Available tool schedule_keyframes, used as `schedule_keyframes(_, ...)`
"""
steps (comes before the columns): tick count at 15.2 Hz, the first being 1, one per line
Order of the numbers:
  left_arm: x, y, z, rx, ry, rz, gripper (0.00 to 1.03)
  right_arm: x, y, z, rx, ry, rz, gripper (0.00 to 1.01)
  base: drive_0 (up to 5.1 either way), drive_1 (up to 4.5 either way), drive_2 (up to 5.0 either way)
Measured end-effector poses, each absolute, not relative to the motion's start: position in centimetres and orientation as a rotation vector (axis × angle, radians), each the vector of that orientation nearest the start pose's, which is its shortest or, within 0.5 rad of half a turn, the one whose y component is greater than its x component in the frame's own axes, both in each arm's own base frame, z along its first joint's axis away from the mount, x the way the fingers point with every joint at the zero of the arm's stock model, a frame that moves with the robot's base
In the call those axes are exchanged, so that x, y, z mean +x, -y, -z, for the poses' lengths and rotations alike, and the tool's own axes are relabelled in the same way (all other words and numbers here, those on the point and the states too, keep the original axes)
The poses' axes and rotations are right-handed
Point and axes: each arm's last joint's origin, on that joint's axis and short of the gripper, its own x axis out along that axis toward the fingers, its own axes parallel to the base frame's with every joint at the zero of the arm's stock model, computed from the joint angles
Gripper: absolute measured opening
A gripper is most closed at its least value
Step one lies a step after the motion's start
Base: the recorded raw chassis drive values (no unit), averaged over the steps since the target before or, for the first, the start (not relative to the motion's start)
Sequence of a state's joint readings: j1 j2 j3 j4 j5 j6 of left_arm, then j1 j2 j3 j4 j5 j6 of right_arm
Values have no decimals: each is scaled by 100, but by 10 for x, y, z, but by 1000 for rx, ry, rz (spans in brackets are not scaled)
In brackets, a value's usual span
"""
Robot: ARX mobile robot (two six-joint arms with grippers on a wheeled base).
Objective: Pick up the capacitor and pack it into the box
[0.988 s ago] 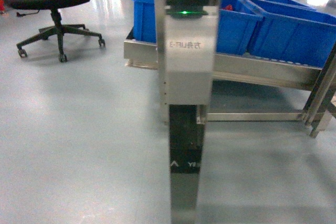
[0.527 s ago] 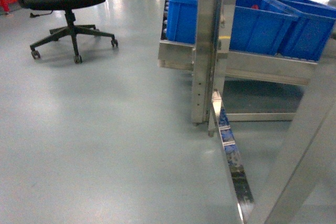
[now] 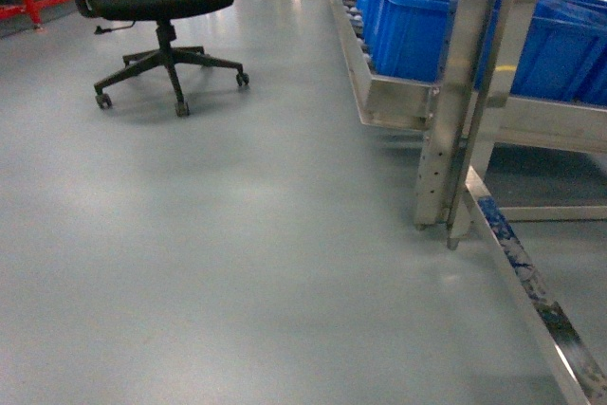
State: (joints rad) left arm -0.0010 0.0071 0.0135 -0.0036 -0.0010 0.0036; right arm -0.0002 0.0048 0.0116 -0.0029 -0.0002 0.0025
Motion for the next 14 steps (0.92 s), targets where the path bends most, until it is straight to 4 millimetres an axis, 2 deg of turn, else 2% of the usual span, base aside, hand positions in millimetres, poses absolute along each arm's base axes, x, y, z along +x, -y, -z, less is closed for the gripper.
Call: schedule_keyframes(14, 97, 0, -167, 4, -1, 0, 44, 97, 0, -167, 2, 2, 0, 98, -500, 246, 246)
